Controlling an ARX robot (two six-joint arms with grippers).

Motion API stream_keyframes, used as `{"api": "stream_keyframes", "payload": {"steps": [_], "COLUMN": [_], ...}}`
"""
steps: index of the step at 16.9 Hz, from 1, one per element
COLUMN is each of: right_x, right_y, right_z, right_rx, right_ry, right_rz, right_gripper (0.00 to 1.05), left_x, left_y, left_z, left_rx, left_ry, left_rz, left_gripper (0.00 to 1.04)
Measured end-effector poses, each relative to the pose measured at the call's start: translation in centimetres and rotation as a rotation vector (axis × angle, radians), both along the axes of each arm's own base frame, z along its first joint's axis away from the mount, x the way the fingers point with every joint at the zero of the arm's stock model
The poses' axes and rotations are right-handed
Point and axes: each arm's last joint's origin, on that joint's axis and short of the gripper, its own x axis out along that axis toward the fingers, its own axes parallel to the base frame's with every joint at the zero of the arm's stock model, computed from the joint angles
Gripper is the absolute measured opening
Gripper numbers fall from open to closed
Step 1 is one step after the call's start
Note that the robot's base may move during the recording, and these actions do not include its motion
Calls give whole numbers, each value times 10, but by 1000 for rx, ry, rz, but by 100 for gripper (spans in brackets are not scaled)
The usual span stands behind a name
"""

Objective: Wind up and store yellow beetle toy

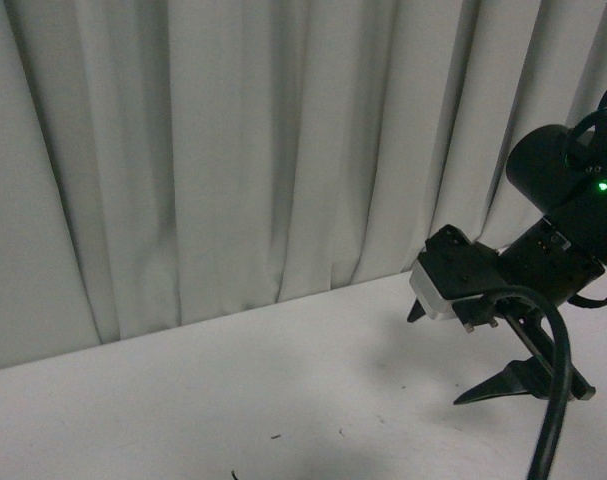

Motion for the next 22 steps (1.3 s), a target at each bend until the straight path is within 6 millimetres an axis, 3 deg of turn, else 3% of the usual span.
{"api": "stream_keyframes", "payload": {"steps": [1, 5, 9, 12, 13, 14, 17, 20, 22], "right_x": [-4, -27, -90, -127, -131, -145, -170, -181, -189], "right_y": [8, 29, 66, 77, 84, 90, 81, 81, 81], "right_z": [22, 61, 104, 120, 117, 107, 85, 64, 53], "right_rx": [-4, -11, 10, -61, -115, -49, 397, 835, 934], "right_ry": [-109, -324, -545, -734, -847, -913, -903, -688, -643], "right_rz": [29, 96, 224, 236, 123, -145, -790, -1028, -1071], "right_gripper": [98, 98, 98, 98, 92, 81, 54, 21, 2], "left_x": [0, 0, 0, 0, 0, 0, 0, 0, 0], "left_y": [0, 0, 0, 0, 0, 0, 0, 0, 0], "left_z": [0, 0, 0, 0, 0, 0, 0, 0, 0], "left_rx": [0, 0, 0, 0, 0, 0, 0, 0, 0], "left_ry": [0, 0, 0, 0, -1, -1, 0, -1, -1], "left_rz": [0, 0, 0, 0, 0, 1, 0, 0, 0], "left_gripper": [98, 98, 98, 98, 98, 98, 98, 98, 98]}}
